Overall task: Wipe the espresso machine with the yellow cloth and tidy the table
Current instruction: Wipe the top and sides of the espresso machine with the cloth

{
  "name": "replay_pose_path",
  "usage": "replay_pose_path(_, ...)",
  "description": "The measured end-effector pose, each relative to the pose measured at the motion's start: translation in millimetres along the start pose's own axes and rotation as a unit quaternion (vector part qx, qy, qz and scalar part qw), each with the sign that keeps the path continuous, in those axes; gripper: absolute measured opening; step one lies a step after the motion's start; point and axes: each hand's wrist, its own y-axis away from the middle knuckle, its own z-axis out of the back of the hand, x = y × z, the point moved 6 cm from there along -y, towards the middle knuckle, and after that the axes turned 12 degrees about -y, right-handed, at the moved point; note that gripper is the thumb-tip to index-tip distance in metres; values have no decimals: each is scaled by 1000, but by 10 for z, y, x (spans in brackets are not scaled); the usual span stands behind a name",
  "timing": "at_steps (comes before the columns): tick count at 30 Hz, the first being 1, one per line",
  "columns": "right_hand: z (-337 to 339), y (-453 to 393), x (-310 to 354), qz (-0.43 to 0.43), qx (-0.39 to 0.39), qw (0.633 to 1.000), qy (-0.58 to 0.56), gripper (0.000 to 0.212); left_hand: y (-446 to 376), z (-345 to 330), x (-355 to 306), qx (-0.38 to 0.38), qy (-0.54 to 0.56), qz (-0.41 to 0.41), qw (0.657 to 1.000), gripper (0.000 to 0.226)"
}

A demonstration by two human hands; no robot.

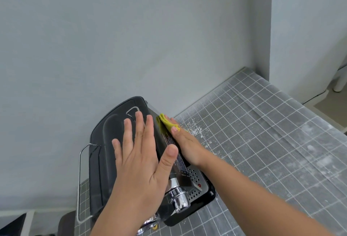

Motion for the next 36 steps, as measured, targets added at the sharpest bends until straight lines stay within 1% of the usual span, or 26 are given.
replay_pose_path(2,45,-35,-64,12,1,1000,8,42,0,4,1,-1,1,2,1000,97)
replay_pose_path(3,79,-16,-126,-1,-5,1000,8,39,1,8,-1,-1,1,2,1000,96)
replay_pose_path(6,130,183,-352,-78,-32,996,-21,33,10,7,-8,2,4,1,1000,94)
replay_pose_path(7,126,257,-377,-85,-40,995,-40,32,8,4,-9,3,9,0,1000,94)
replay_pose_path(10,51,323,-203,-45,-33,995,-85,36,-6,4,-5,1,14,-1,1000,94)
replay_pose_path(13,41,142,-127,-19,-17,997,-68,44,-13,-4,1,0,6,-2,1000,95)
replay_pose_path(16,128,-22,-306,-48,-24,998,-44,51,-5,-6,-3,1,6,-2,1000,94)
replay_pose_path(17,152,-32,-371,-54,-22,997,-44,51,-1,-5,-2,1,5,-1,1000,95)
replay_pose_path(19,186,-6,-488,-63,-20,996,-64,47,8,-5,-6,3,5,-1,1000,95)
replay_pose_path(23,151,-18,-515,-83,-20,992,-88,49,2,4,-9,4,9,-1,1000,95)
replay_pose_path(25,101,-75,-333,-66,-13,992,-110,47,-2,0,-5,3,8,-3,1000,94)
replay_pose_path(28,-17,-218,109,6,8,991,-130,41,-7,-6,-3,1,10,-2,1000,97)
replay_pose_path(30,-57,-321,211,20,20,992,-125,47,-9,-8,-3,2,12,-2,1000,97)
replay_pose_path(32,-2,-358,43,-9,19,993,-114,56,-13,-9,-2,3,15,-4,1000,96)
replay_pose_path(33,52,-331,-101,-34,14,993,-111,56,-10,-9,-1,5,16,-5,1000,95)
replay_pose_path(34,105,-283,-238,-55,15,991,-118,50,-8,-8,-2,5,17,-6,1000,95)
replay_pose_path(36,175,-194,-485,-84,22,984,-156,43,-3,-10,-5,5,20,-7,1000,94)
